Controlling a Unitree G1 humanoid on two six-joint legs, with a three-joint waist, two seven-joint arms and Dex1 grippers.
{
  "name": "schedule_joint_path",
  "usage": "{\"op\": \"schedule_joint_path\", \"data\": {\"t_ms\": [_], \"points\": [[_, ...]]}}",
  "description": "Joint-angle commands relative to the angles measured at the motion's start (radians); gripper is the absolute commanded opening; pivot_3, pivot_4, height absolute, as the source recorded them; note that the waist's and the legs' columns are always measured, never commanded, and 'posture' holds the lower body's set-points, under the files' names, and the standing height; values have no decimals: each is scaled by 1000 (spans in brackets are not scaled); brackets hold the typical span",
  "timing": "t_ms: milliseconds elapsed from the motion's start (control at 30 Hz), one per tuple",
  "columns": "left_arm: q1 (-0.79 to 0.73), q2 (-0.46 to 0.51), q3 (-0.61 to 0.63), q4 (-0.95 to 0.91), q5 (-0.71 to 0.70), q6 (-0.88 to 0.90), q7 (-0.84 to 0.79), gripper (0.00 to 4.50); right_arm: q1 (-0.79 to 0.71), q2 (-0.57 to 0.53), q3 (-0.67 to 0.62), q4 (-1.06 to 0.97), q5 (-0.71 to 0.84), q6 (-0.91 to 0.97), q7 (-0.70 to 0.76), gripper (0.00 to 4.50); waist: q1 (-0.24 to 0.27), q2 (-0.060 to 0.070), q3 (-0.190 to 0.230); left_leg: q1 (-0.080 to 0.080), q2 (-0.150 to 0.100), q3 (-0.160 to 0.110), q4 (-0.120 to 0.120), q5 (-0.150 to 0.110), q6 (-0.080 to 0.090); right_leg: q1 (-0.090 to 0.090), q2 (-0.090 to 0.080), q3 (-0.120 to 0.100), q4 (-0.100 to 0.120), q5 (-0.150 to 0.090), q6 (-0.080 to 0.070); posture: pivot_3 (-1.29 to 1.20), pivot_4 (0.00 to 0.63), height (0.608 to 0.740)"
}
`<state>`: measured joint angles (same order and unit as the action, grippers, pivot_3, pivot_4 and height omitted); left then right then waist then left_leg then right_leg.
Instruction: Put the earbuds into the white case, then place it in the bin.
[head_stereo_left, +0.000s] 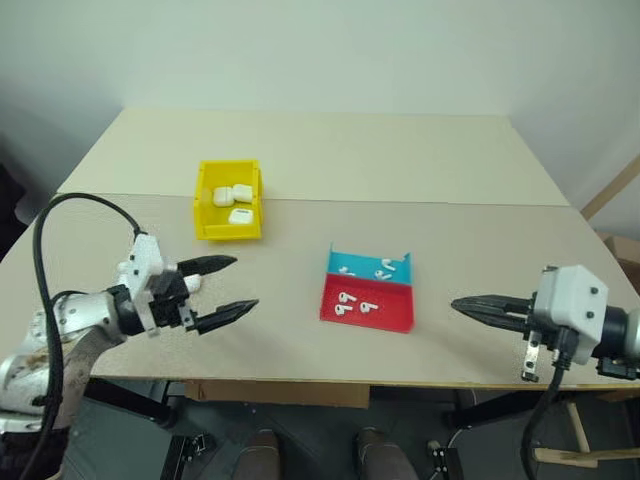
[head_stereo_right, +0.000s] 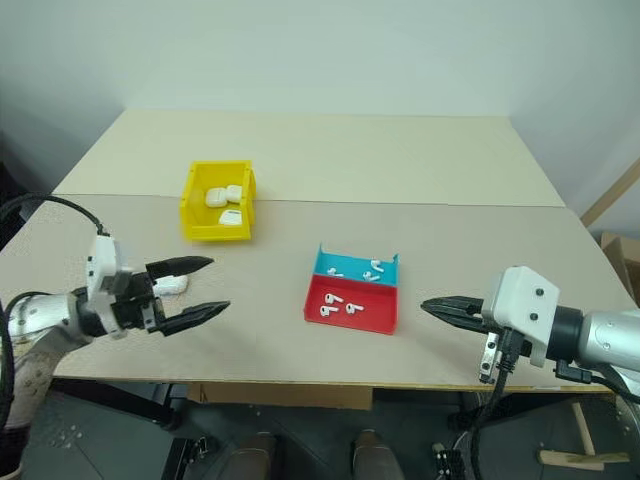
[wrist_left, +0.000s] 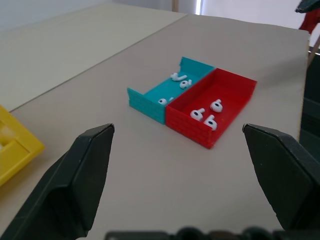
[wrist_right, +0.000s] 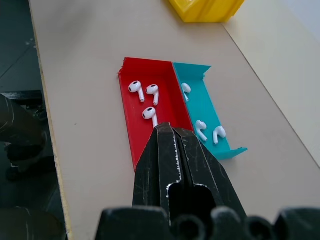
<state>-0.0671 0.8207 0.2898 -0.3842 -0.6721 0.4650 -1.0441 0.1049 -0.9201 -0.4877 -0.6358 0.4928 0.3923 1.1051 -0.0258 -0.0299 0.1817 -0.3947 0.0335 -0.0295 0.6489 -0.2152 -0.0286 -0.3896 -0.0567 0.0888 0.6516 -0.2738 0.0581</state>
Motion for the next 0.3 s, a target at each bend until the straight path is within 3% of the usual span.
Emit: {"op": "schedule_joint_path", "data": {"t_ms": [33,300], "points": [[5,17,41,-44,-38,-9,-27,4477,0,-17,-35,-19,17,-24,0,0,2,0,0,0,0,0,0,0,0,0,0,0,-1,0,0,0,150,740],[11,6,31,-51,-43,-15,-14,4477,-34,-32,2,4,15,-20,-2,0,6,0,0,0,0,0,-1,0,0,0,0,0,-3,1,-1,0,150,740]]}}
